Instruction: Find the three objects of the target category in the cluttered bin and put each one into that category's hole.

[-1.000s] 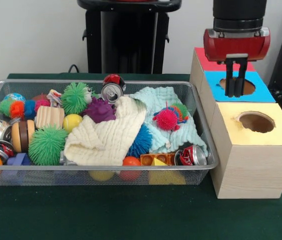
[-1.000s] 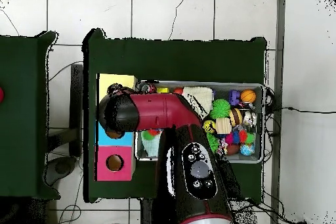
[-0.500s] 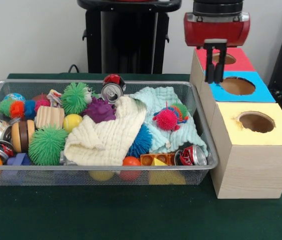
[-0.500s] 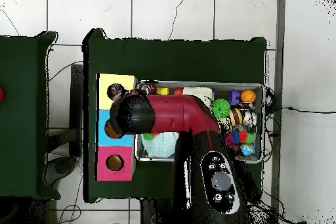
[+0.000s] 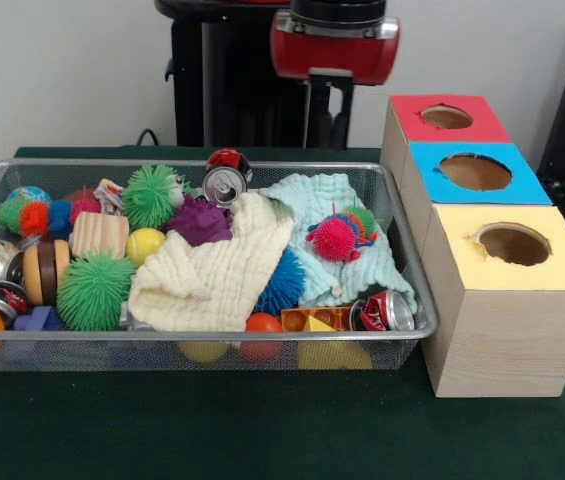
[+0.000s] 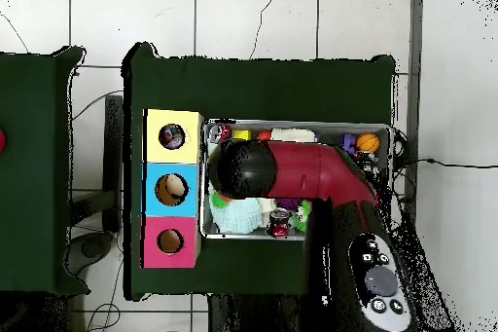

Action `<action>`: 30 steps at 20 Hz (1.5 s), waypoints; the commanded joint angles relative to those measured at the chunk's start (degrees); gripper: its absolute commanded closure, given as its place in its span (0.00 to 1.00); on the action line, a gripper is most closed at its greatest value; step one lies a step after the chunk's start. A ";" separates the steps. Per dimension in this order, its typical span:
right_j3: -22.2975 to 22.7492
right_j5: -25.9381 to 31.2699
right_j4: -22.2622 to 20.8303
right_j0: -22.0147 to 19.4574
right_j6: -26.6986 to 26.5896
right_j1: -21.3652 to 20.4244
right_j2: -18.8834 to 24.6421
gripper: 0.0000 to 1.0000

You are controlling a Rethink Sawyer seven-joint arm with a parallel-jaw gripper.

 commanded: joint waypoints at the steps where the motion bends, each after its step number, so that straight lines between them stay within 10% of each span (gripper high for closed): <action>1: -1.64 9.79 -4.84 -5.56 -17.02 0.68 5.66 1.00; 30: -31.07 33.60 -15.75 -22.78 -45.28 15.83 19.26 1.00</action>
